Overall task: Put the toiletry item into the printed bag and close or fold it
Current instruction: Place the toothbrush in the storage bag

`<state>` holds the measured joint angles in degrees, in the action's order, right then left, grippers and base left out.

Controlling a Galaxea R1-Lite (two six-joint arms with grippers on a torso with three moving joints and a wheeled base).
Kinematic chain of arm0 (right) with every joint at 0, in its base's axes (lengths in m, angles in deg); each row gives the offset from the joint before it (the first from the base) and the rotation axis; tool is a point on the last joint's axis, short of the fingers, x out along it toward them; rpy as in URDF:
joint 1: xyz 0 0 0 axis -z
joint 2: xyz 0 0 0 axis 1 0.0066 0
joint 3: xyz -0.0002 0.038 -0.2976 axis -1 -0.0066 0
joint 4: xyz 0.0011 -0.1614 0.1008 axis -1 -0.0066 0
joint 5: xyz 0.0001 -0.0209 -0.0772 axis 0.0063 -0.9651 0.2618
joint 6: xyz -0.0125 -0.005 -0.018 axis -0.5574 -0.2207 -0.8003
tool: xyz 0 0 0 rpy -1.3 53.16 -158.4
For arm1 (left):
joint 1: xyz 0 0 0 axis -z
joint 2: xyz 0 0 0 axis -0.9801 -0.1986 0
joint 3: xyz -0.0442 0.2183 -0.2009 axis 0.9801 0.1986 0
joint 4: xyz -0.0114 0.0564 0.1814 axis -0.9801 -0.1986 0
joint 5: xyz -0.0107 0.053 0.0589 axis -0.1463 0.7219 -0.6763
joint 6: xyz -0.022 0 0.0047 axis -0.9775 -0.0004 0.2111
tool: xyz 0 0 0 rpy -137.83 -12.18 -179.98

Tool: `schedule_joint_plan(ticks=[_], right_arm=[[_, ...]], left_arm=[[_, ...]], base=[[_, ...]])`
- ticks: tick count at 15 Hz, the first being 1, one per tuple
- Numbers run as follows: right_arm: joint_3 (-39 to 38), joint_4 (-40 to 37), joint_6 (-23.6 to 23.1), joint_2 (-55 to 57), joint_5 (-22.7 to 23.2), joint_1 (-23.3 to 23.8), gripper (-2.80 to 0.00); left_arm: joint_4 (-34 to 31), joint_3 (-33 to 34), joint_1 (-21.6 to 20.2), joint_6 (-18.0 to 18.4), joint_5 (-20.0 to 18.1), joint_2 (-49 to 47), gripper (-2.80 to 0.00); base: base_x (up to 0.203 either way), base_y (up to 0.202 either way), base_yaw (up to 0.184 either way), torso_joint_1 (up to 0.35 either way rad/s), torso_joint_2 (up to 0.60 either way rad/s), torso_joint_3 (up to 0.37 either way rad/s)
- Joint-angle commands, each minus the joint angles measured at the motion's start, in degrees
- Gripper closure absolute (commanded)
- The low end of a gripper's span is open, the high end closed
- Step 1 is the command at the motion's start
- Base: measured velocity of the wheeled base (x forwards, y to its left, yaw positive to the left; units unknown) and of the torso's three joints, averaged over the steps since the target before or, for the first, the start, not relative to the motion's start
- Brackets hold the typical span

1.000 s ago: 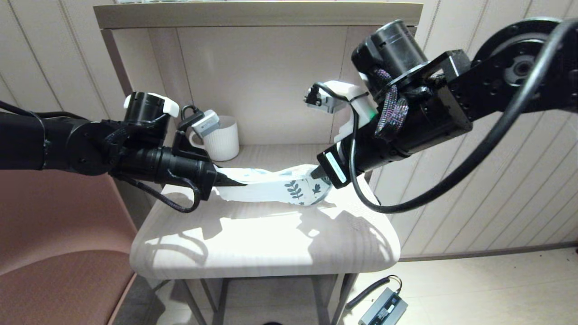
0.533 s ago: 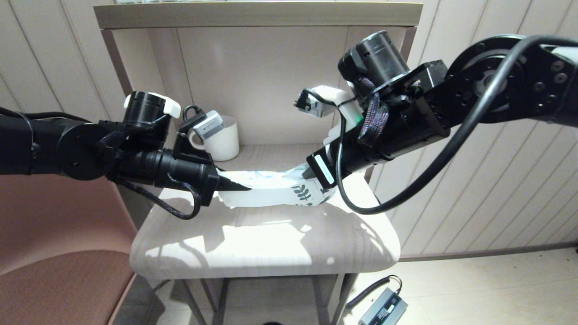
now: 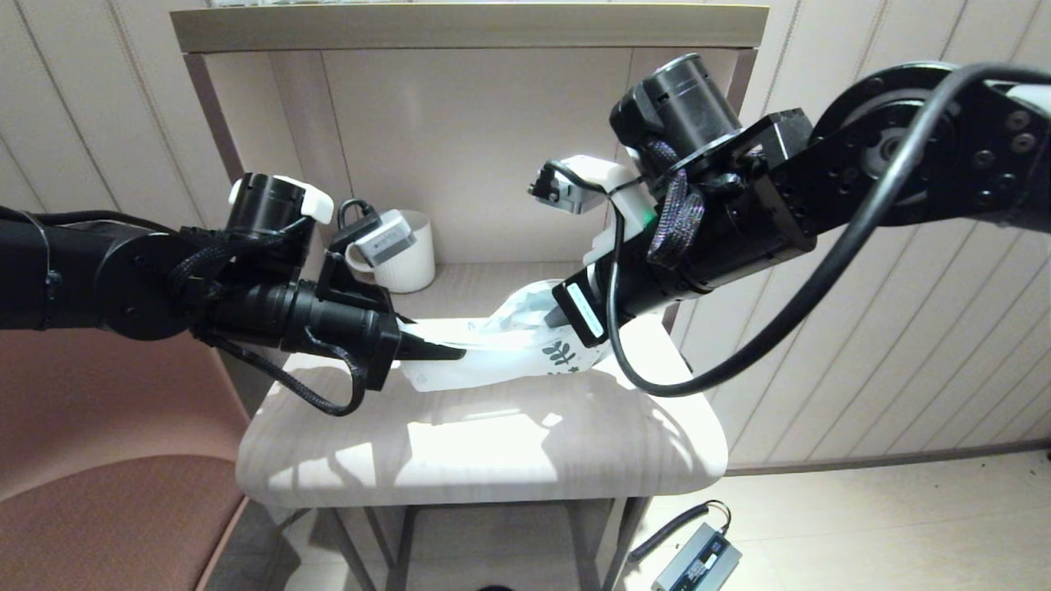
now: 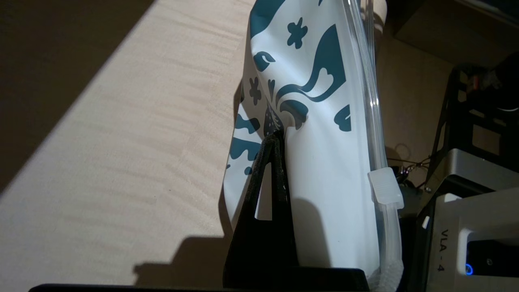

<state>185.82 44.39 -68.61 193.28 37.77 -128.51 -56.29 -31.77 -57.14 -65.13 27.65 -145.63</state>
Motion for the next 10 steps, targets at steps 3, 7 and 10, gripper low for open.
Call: schedule_joint_plan(ticks=[3,7,10], right_arm=[[-0.01,-0.23,-0.1,0.1,0.0,-0.66,0.0],[-0.01,0.66,-0.11,0.27,-0.1,-0.66,0.0],[-0.01,1.0,-0.09,0.19,-0.01,-0.75,0.0]], left_arm=[[-0.04,0.38,0.04,0.12,-0.26,0.4,0.0],[-0.04,0.38,0.04,0.1,-0.26,0.49,0.0],[0.02,1.77,0.62,0.17,-0.26,1.39,0.0]], base=[[0.0,0.0,0.0,0.0,0.0,0.0],[0.0,0.0,0.0,0.0,0.0,0.0],[0.0,0.0,0.0,0.0,0.0,0.0]])
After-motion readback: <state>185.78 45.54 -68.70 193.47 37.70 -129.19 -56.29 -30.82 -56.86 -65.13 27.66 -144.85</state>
